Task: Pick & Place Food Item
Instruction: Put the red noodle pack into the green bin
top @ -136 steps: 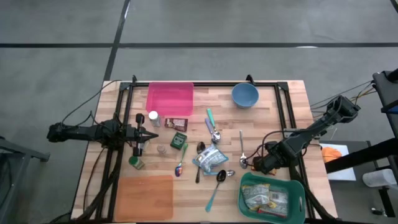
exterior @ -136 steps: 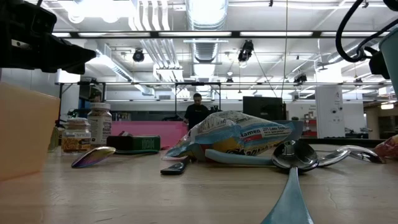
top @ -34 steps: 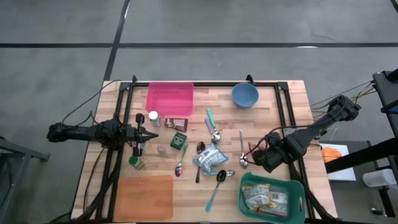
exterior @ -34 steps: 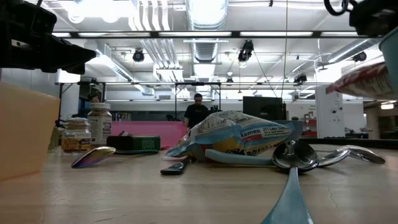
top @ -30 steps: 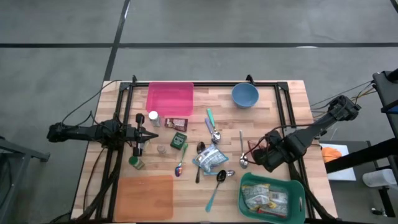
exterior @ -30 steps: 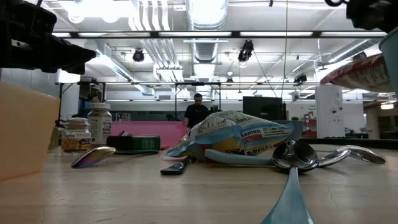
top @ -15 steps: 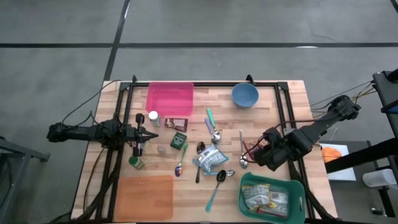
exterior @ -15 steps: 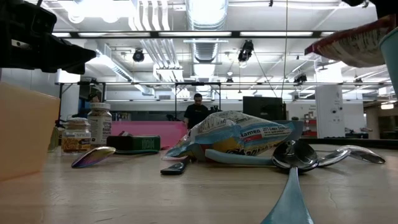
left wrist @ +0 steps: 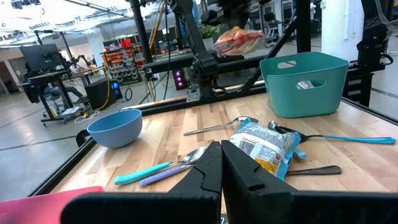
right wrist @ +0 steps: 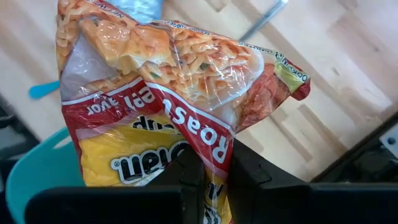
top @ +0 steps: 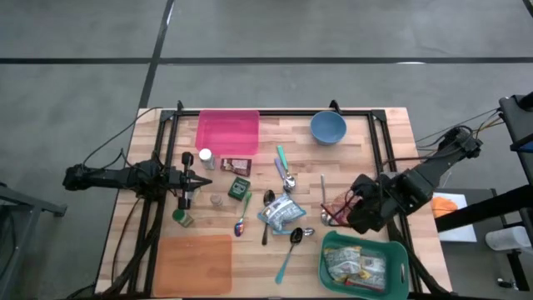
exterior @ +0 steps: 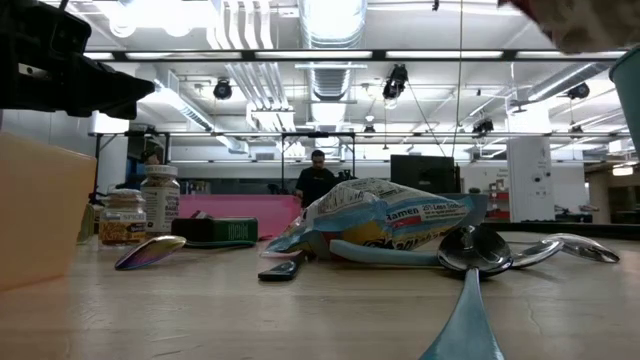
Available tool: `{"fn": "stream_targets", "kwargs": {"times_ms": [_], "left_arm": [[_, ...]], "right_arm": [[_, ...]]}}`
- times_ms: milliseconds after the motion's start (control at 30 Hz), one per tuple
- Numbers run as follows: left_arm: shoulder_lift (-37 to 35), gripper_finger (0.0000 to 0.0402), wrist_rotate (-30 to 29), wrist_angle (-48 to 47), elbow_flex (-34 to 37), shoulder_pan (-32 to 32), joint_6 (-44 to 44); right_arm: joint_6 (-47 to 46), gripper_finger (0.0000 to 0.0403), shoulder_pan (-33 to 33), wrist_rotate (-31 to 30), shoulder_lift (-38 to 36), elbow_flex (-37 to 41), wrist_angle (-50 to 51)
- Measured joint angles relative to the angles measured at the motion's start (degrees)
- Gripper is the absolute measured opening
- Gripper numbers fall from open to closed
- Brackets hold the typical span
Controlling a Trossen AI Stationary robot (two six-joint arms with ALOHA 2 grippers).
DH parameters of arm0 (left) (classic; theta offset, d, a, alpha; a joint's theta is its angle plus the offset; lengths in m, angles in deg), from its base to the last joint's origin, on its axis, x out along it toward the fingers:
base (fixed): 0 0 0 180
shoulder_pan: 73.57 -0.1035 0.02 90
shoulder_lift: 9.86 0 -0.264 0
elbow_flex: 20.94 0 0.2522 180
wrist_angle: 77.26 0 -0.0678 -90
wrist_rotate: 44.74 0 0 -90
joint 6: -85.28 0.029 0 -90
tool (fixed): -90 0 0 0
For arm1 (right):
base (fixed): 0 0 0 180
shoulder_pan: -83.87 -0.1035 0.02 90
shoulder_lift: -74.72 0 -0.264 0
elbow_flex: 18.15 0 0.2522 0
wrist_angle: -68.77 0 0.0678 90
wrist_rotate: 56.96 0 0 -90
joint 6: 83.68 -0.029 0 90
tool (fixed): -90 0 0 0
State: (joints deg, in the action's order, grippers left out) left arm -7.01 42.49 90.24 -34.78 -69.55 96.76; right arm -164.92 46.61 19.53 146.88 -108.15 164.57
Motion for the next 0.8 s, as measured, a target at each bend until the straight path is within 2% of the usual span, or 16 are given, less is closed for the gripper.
{"fn": "stream_targets", "kwargs": {"times_ms": [233,367,600,800], "left_arm": [[0.0,0.0,-0.02,-0.01,0.0,0.01,0.0],[0.0,0.0,-0.01,-0.01,0.0,-0.01,0.0],[0.0,0.0,-0.02,0.0,0.0,-0.01,0.0],[0.02,0.0,0.0,0.01,0.0,0.01,0.0]], "right_arm": [[-1.08,0.0037,-6.71,0.31,0.38,-1.03,-1.27],[-1.53,0.0037,-11.19,0.52,0.39,-0.17,-5.18],[-11.3,0.0037,-16.2,0.49,1.28,1.95,-7.88],[-17.07,0.0037,-18.39,2.76,6.73,1.81,-8.17]]}}
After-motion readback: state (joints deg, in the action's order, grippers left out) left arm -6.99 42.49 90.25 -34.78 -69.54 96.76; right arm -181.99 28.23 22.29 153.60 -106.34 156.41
